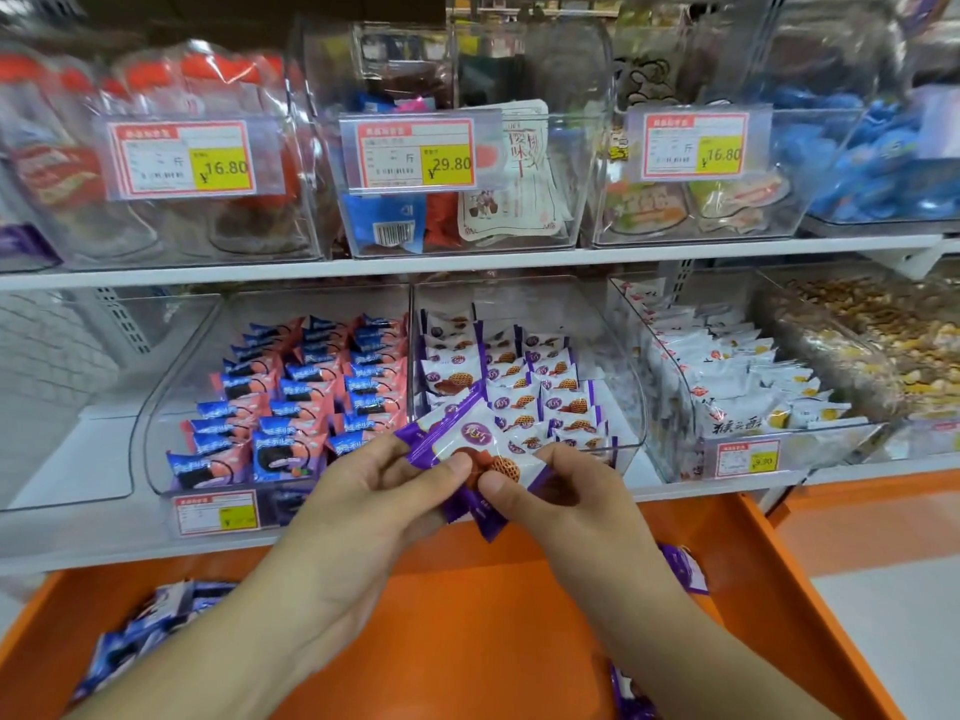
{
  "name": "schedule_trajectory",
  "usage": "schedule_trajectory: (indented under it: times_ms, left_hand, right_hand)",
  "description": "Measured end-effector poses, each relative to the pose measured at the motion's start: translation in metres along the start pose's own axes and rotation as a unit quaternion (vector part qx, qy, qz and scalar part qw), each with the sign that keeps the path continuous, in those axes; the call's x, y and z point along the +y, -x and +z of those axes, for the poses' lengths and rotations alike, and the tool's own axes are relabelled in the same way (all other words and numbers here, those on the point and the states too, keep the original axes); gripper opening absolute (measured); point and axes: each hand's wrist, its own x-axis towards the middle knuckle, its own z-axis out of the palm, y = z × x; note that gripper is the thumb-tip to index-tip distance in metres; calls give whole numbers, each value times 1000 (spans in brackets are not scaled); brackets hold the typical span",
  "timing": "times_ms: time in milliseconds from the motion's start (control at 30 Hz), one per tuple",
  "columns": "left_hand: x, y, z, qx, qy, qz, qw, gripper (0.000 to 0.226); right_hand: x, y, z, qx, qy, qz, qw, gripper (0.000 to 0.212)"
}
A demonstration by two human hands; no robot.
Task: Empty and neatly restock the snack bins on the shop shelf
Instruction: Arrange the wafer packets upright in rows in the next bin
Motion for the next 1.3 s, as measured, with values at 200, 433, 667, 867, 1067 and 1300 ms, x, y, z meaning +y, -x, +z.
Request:
schedule_trajectory:
  times_ms: [200, 433, 667, 867, 1067, 1300]
  left_hand:
    - [1, 0, 1, -2, -41, -8, 999, 35]
    - [0, 2, 9, -19, -96, 24, 995, 32]
    - [13, -37, -11, 8, -407, 117, 906, 61]
    - [17, -91, -29, 44, -644, 202, 736, 71]
    - [-16, -114, -62, 25, -673, 146, 724, 87]
    - [-27, -123, -76, 11, -678, 142, 721, 79]
  right_hand:
    - [-5, 0, -10, -70, 8, -6, 998, 51]
    - [-5, -7, -19, -96, -5, -25, 995, 46]
    - [-10, -36, -35, -21, 58, -66, 996, 44]
    - [-15, -132, -54, 33, 211, -118, 970, 39]
    - [-7, -258, -50, 18, 353, -132, 926, 50]
    - [3, -302, -28, -43, 365, -108, 924, 42]
